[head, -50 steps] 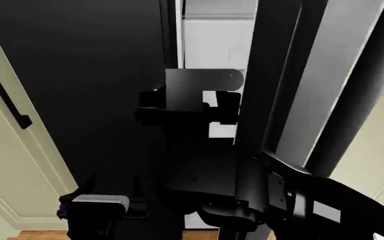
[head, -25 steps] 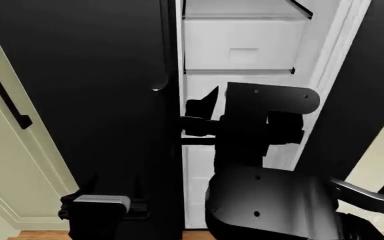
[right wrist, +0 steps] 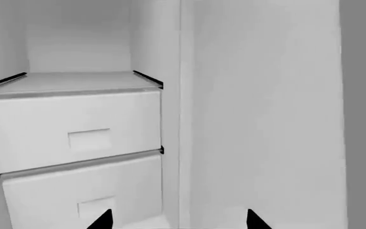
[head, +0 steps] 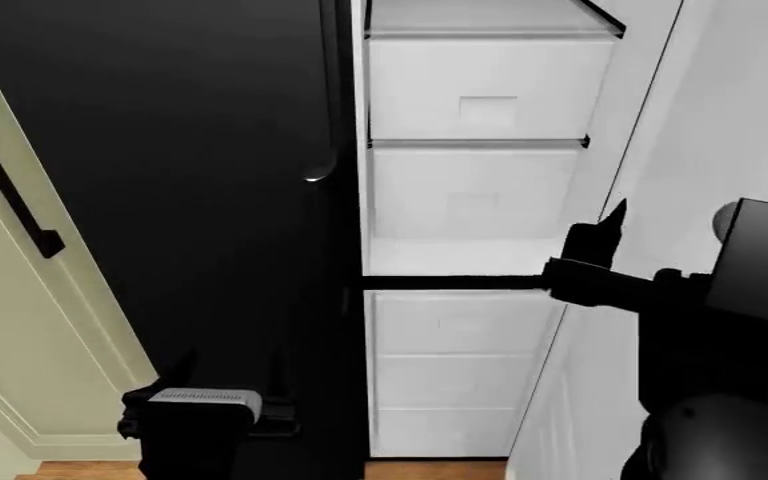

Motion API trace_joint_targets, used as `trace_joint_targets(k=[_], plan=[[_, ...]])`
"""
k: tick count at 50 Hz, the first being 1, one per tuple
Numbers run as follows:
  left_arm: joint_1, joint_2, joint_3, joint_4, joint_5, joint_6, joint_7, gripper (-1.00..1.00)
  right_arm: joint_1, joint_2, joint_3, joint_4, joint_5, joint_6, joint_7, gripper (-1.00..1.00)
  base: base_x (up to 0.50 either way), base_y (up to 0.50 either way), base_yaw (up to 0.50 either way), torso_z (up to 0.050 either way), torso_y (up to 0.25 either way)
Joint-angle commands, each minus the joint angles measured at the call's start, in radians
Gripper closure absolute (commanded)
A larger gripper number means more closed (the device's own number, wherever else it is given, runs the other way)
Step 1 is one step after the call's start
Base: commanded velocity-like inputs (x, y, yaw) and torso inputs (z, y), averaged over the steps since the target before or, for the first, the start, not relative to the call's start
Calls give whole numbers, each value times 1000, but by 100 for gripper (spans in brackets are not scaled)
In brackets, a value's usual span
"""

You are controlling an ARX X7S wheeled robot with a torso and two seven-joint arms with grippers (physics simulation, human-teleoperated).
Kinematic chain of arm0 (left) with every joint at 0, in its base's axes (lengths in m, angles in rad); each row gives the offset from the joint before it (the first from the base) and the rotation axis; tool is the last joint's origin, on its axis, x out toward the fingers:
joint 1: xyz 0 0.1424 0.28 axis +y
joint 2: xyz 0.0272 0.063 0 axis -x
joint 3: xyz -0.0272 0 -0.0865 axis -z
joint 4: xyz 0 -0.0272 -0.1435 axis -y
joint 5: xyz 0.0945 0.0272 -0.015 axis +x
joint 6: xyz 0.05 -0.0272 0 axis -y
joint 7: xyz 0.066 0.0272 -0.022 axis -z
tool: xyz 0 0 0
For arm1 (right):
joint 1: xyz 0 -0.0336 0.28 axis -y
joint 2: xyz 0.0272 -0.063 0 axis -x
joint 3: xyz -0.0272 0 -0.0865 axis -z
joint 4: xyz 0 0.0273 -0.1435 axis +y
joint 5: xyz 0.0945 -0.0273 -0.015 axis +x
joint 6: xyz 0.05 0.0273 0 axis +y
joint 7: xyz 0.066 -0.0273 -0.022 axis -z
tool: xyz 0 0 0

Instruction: Open the fridge door

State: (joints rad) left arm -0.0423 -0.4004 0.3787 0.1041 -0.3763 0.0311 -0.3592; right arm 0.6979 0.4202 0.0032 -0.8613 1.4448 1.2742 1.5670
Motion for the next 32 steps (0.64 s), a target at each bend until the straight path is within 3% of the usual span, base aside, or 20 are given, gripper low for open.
trace_joint_targets(k=[1,12,32], plan=[[-2,0,2,1,0,-4,-4,-100,-104,133,285,-66,181,50,1,-100,0,0,0,0,0],[-3,-2,2,1,-3,-3,-5,-100,-219,291,376,-87,232,-69,-5,-100,0,0,0,0,0],[-3,-5,4,3,-6,-3,-9,-100,-473,358,713,-75,187,-79,-176,-100,0,0,0,0,0]])
